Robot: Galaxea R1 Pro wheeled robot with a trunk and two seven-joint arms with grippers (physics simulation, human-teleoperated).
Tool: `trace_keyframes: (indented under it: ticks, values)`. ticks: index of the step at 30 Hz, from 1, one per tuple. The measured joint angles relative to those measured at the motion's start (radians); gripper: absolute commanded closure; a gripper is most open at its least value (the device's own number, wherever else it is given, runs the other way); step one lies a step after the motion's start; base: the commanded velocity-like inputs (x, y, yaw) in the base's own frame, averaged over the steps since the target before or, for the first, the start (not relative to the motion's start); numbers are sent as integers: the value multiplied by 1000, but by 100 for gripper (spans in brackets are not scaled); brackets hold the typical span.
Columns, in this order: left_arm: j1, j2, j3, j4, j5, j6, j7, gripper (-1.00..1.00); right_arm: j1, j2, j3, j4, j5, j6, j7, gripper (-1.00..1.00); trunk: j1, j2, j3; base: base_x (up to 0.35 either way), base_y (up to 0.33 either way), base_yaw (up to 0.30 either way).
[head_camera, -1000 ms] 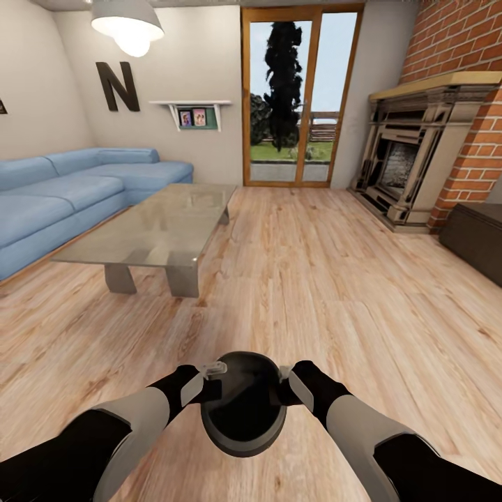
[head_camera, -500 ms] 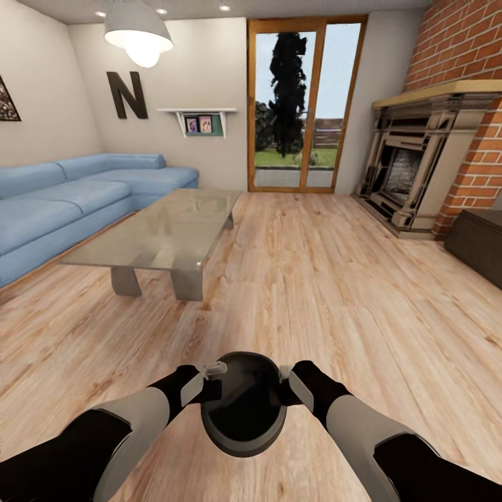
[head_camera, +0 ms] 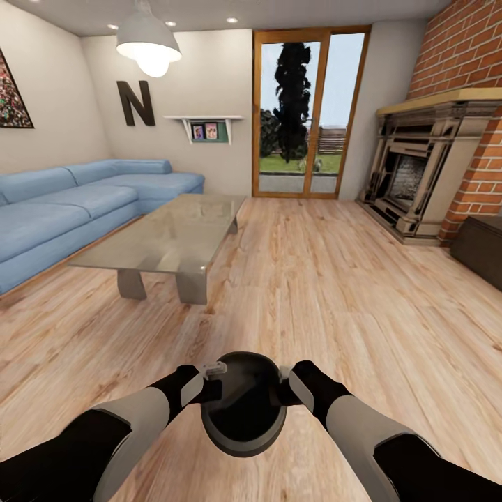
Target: Place each of the two pumpkins and all three candles from the living room inside a cabinet in the living room (use any cabinet), then make sure every cabinet is closed, and position the cauldron so it is next to a table in the living room.
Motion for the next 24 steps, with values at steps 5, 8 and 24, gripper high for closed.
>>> trace_keyframes:
  ticks: [5, 8, 24]
  values:
    - [0, 0, 0, 0, 0, 0, 0, 100, 0, 0, -1, 0, 1, 0, 0, 100, 0, 0, 8, 0, 0, 65]
    - [0, 0, 0, 0, 0, 0, 0, 100, 0, 0, 0, 0, 1, 0, 0, 100, 0, 0, 12, 0, 0, 65]
    - [0, 0, 0, 0, 1, 0, 0, 100, 0, 0, -1, 0, 1, 0, 1, 100, 0, 0, 27, 0, 0, 38]
